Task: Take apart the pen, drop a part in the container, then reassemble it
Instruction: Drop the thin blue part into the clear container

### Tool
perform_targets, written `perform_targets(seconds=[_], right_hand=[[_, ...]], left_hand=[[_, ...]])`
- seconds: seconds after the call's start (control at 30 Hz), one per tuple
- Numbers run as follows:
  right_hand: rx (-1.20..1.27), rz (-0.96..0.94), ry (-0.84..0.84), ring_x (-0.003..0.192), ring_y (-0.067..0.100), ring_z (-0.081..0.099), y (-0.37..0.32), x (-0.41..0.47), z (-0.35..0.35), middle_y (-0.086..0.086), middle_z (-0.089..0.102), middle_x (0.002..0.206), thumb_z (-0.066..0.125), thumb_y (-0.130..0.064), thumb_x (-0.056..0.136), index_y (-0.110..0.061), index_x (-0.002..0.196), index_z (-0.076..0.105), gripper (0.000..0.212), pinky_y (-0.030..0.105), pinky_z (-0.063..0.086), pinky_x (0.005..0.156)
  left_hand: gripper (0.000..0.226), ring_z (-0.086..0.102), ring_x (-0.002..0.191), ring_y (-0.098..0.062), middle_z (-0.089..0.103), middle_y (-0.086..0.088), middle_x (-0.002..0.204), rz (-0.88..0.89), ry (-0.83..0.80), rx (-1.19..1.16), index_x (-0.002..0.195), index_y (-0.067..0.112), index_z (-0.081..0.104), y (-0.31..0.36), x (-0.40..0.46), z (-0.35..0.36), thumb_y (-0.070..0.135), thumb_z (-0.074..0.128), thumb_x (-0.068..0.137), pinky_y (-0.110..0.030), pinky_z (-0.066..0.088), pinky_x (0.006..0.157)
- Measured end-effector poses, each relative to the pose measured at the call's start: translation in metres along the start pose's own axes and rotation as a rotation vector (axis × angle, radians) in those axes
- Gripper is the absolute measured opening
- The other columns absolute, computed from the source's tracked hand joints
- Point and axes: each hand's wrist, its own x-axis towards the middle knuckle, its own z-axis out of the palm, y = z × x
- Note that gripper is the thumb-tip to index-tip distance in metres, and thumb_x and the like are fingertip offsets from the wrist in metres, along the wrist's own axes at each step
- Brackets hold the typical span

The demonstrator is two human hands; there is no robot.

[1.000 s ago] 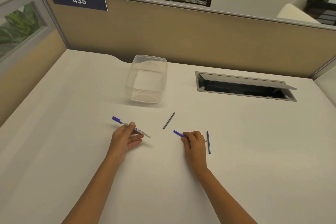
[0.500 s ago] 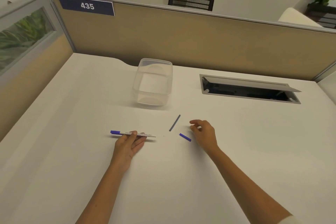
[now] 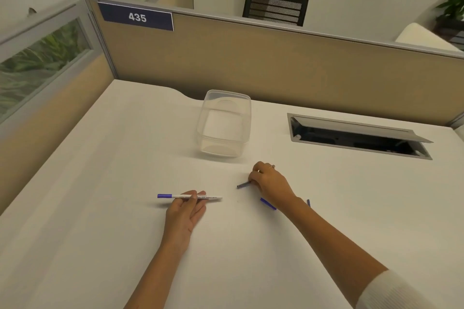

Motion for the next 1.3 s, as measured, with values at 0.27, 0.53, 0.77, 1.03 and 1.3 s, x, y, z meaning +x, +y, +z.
perform_targets(seconds=[0.27, 0.53, 0.77, 1.03, 1.3], right_hand=[[0.414, 0.060, 0.385, 0.075, 0.020, 0.063, -0.045, 0.056, -0.065, 0.008, 0.069, 0.090, 0.062, -0.013, 0.088, -0.007, 0.097, 0.065, 0.011, 0.026, 0.052, 0.067], [0.750, 0.498, 0.230, 0.069, 0.031, 0.070, -0.032, 0.173, -0.092, 0.022, 0.073, 0.078, 0.064, -0.004, 0.080, 0.006, 0.079, 0.069, 0.011, 0.040, 0.059, 0.076], [0.398, 0.612, -0.104, 0.053, 0.022, 0.060, -0.015, 0.226, -0.041, 0.016, 0.073, 0.083, 0.067, -0.006, 0.074, -0.006, 0.064, 0.052, 0.018, 0.026, 0.051, 0.054], [0.284, 0.632, -0.158, 0.049, 0.017, 0.046, -0.013, 0.234, -0.015, 0.004, 0.051, 0.059, 0.071, -0.010, 0.074, -0.013, 0.055, 0.036, 0.040, 0.022, 0.030, 0.038], [0.369, 0.631, -0.081, 0.048, 0.017, 0.054, -0.012, 0.224, -0.040, 0.010, 0.064, 0.067, 0.072, -0.015, 0.078, -0.004, 0.064, 0.053, 0.026, 0.024, 0.046, 0.051]], left_hand=[[0.013, 0.072, 0.087, -0.015, 0.070, -0.009, 0.101, 0.023, 0.019, -0.016, 0.102, 0.009, 0.062, 0.004, 0.017, 0.016, 0.008, 0.055, 0.091, -0.033, 0.051, 0.084], [0.014, 0.069, 0.094, -0.018, 0.072, -0.008, 0.099, -0.018, 0.057, -0.102, 0.102, 0.006, 0.063, 0.013, 0.046, 0.020, 0.008, 0.058, 0.089, -0.035, 0.050, 0.086], [0.013, 0.072, 0.088, -0.018, 0.078, -0.004, 0.089, 0.001, 0.065, -0.118, 0.098, 0.006, 0.066, 0.006, 0.053, 0.017, 0.011, 0.060, 0.087, -0.035, 0.051, 0.081], [0.015, 0.072, 0.090, -0.019, 0.077, -0.005, 0.092, 0.021, 0.066, -0.108, 0.099, 0.006, 0.066, 0.004, 0.054, 0.016, 0.012, 0.060, 0.087, -0.035, 0.050, 0.082], [0.015, 0.072, 0.088, -0.018, 0.078, -0.003, 0.089, 0.033, 0.075, -0.085, 0.100, 0.005, 0.065, 0.006, 0.051, 0.017, 0.012, 0.061, 0.087, -0.035, 0.050, 0.082]])
